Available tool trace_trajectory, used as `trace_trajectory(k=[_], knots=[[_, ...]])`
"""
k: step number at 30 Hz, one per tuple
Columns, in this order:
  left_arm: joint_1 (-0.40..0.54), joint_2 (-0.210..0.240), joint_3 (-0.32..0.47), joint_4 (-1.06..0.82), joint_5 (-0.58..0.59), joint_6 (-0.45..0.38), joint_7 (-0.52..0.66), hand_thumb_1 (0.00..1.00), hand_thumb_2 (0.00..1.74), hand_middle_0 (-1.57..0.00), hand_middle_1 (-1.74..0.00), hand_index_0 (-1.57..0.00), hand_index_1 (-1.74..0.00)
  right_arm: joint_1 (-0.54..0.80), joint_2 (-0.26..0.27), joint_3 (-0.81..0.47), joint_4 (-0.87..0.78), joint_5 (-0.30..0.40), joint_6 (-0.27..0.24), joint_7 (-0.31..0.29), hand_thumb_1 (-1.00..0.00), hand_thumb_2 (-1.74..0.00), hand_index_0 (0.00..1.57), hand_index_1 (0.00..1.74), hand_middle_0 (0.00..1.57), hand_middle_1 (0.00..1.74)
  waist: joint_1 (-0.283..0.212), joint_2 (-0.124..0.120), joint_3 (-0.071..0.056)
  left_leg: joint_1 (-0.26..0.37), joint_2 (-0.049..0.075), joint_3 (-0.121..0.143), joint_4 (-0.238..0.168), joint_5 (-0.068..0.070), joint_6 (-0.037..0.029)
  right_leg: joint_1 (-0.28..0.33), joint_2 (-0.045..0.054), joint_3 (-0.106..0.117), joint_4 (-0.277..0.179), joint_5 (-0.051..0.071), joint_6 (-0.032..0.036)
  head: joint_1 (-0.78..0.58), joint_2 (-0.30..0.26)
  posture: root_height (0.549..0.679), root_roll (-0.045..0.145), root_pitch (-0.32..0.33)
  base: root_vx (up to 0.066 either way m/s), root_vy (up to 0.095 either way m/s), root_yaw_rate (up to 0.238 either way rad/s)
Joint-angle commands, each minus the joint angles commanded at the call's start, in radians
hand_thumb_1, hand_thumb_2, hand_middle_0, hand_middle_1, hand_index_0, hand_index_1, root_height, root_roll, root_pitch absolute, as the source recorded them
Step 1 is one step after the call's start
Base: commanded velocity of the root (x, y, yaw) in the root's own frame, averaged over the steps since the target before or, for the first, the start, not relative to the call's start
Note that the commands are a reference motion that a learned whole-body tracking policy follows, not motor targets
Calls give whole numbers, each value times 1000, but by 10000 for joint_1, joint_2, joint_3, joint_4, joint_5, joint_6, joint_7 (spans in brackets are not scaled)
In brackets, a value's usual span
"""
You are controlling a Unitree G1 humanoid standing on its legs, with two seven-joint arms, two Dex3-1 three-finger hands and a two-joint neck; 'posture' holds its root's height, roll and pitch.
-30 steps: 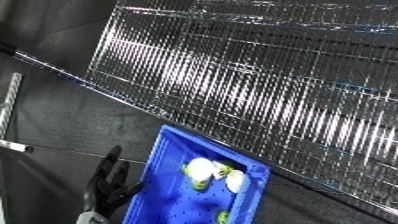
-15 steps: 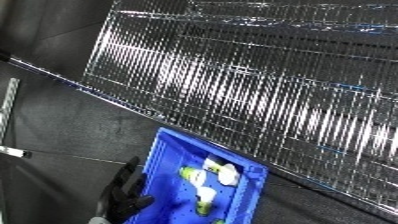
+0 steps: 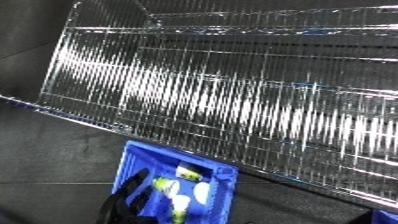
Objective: Pick up the object and place it into the box
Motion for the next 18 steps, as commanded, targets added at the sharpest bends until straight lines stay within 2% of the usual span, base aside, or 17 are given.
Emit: trace_trajectory(k=[4, 8, 13, 18], knots=[[-71, -21, -249, -28, 309, 81, 7, 0, 0, 0, 0, 0, 0, -148, -22, 74, 55, -57, 23, 78, 0, 0, 0, 0, 0, 0, -106, 146, 0, -14, 25, 85, 25, 21, 2, -81, 3, 91, -56, 127, 21, 1040, -1, 658, 33, 75, -24, -26, -109], [-129, -98, -521, -134, 607, -6, 12, 0, 0, 0, 0, 0, 0, -286, -72, 76, 80, -127, -20, 217, 0, 0, 0, 0, 0, 0, -218, 275, 0, 13, 88, 159, -56, 113, -21, -146, 12, 156, -69, 206, 43, 2486, -5, 658, 33, 75, -25, -14, -113], [-188, -247, -928, -499, 995, -13, 219, 0, 0, 0, 0, 0, 0, -482, -195, 33, 13, -229, -21, 275, 0, 0, 0, 0, 0, 0, -330, 453, 0, 47, 154, 241, -166, 221, -41, -264, 6, 185, 43, 251, 63, 4269, -264, 657, 33, 76, -28, 11, -123], [-169, -336, -1273, -878, 1309, 42, 475, 0, 0, 0, 0, 0, 0, -615, -383, -2, -134, -562, 86, 316, 0, 0, 0, 0, 0, 0, -459, 582, 0, 153, 183, 281, -242, 259, -39, -304, -16, 198, 178, 241, 55, 5641, -448, 657, 33, 72, -12, 47, -176]])
